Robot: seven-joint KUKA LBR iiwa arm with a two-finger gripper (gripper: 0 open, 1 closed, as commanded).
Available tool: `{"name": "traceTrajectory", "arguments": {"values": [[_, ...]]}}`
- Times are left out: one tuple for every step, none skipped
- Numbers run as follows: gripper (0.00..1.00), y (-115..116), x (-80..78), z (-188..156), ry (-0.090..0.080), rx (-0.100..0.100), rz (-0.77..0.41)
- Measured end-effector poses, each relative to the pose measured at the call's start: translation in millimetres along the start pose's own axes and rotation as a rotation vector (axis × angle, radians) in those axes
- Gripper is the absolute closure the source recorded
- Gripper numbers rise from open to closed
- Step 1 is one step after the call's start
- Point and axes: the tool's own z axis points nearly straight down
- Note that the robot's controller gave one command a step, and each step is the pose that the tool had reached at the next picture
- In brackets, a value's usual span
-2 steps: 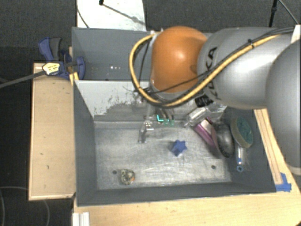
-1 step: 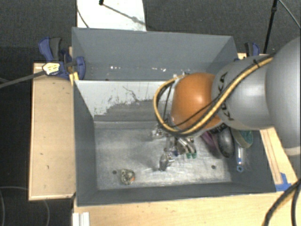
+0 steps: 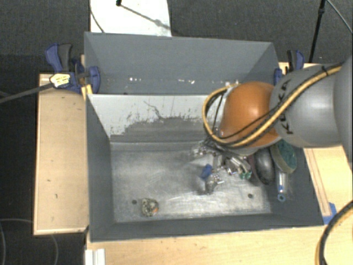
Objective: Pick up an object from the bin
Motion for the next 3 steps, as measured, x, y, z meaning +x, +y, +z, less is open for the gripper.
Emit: {"name": "traceTrajectory", "arguments": {"values": [[0.00, -43, 2.9, 13, -0.005, -0.003, -0.046], [1.00, -43, 0.7, 9, -0.009, 0.000, -0.043], [1.00, -52, 38.1, -156, -0.005, 0.002, -0.377]]}}
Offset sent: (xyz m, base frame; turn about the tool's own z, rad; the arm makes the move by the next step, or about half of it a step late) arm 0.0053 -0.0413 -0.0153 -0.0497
